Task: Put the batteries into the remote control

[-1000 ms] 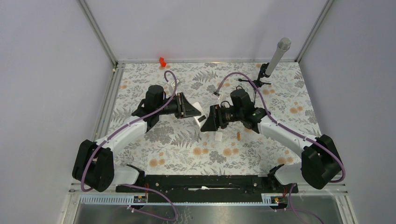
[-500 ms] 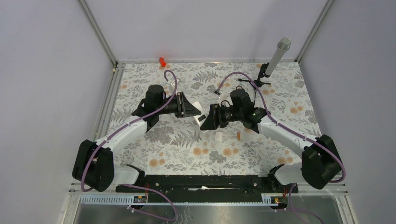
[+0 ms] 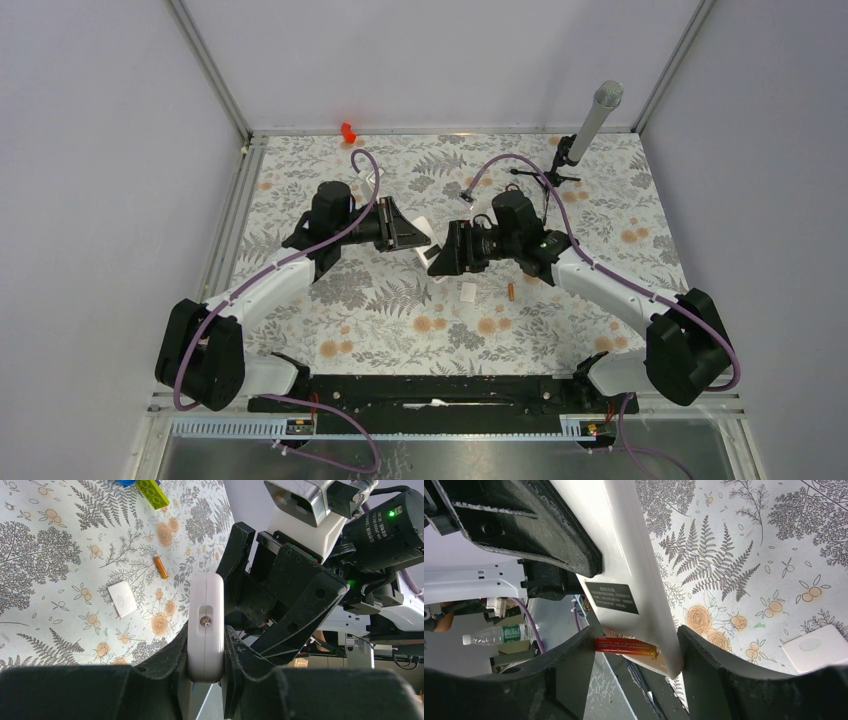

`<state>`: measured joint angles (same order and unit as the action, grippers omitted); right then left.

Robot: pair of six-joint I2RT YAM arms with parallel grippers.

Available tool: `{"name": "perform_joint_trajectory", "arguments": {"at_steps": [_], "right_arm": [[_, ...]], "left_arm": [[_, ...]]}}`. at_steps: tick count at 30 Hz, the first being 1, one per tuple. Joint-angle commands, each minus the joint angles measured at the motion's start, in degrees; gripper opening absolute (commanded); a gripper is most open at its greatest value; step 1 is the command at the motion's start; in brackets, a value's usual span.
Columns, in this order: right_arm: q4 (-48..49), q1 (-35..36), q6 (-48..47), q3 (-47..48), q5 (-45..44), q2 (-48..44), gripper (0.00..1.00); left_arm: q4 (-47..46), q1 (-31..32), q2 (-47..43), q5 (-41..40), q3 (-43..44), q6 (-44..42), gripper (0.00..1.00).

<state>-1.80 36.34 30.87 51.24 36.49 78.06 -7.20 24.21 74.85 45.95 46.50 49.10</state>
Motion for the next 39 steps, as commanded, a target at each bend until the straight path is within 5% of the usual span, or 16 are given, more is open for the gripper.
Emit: {"name": "perform_joint_trajectory", "arguments": {"at_steps": [1, 12, 24, 29, 39], "right_arm": [[3.8, 0.1, 1.7, 0.9, -5.5, -1.4, 0.66], [5.0, 0.0, 2.4, -1.5, -6.3, -3.8, 0.73], [4.8, -0.1, 3.4, -2.7, -9.3, -5.1, 0.67], [3.6, -0.5, 5.6, -3.4, -15.1, -6.5, 0.64], [-21.6, -1.4, 0.3, -1.9, -26.9, -5.7, 0.58]], "left_arm": [[-1.7, 0.3, -0.1, 1.2, 3.0, 0.4, 0.00], [-1.4, -0.4, 0.3, 1.0, 3.3, 0.2, 0.00], [-1.3, -0.9, 0.2, 0.6, 2.9, 0.0, 0.00], [3.1, -1.0, 0.3, -5.8, 3.5, -3.2, 0.00], [5.4, -1.2, -6.5, -24.2, -2.2, -6.2, 0.00]]}}
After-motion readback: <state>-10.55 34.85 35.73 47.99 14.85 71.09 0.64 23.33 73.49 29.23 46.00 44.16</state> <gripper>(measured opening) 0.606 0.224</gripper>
